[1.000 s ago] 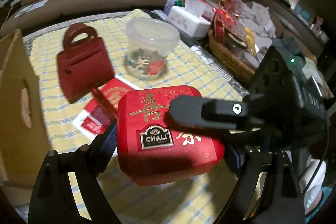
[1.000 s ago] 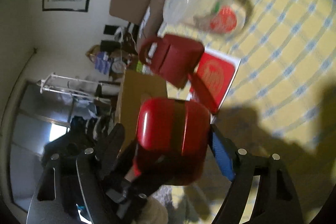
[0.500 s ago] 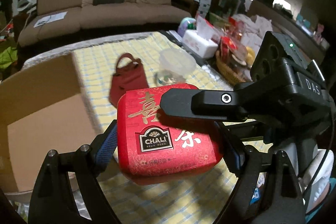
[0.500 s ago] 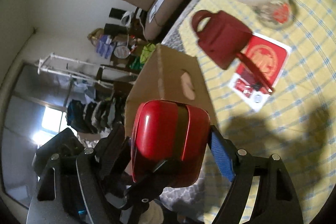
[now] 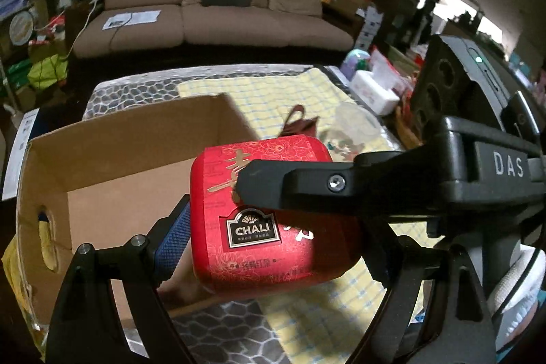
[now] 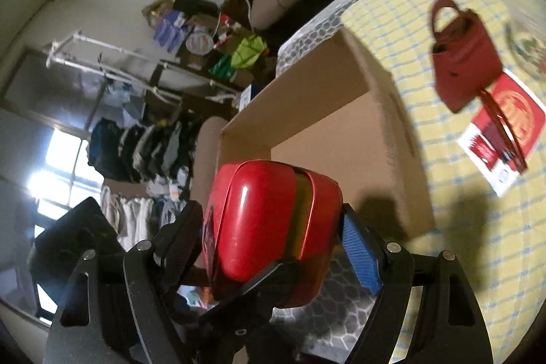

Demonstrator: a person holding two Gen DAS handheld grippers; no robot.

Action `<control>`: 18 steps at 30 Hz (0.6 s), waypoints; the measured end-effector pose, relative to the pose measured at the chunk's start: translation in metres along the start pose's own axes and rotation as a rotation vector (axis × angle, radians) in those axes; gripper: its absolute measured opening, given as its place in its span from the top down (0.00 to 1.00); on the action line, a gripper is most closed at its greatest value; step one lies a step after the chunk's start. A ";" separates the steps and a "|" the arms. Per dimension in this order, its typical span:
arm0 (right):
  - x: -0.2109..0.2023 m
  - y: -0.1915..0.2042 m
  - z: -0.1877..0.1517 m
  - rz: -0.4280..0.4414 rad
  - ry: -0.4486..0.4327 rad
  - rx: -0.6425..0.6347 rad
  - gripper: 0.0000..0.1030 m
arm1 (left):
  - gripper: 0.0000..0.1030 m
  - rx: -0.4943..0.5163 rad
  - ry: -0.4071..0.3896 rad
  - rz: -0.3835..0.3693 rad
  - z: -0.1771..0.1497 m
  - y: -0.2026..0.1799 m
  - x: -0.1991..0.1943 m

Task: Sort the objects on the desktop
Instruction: 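Carry the tea tin with the left tool over the cardboard box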

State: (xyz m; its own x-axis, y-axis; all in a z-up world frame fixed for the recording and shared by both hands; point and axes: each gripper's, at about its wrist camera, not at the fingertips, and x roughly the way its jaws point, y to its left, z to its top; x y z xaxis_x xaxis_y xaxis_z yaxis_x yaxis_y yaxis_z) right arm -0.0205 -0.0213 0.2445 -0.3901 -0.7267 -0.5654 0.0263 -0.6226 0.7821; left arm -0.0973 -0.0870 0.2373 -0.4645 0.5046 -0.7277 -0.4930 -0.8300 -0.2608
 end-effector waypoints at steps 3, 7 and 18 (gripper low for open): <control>0.021 0.005 0.014 -0.016 0.031 -0.005 0.20 | 0.16 -0.049 0.031 0.004 0.008 0.024 0.008; 0.053 0.009 0.038 -0.060 0.082 -0.010 0.20 | 0.16 -0.098 0.051 0.001 0.022 0.054 0.023; 0.112 -0.005 0.086 -0.196 0.166 -0.058 0.20 | 0.18 -0.236 0.193 -0.063 0.050 0.120 0.084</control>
State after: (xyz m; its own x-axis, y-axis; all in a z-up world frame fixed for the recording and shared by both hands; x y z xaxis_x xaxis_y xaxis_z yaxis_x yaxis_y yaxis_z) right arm -0.1438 -0.0744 0.2005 -0.2363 -0.6253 -0.7438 0.0199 -0.7684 0.6396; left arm -0.2324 -0.1325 0.1769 -0.2790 0.5214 -0.8064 -0.3220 -0.8419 -0.4330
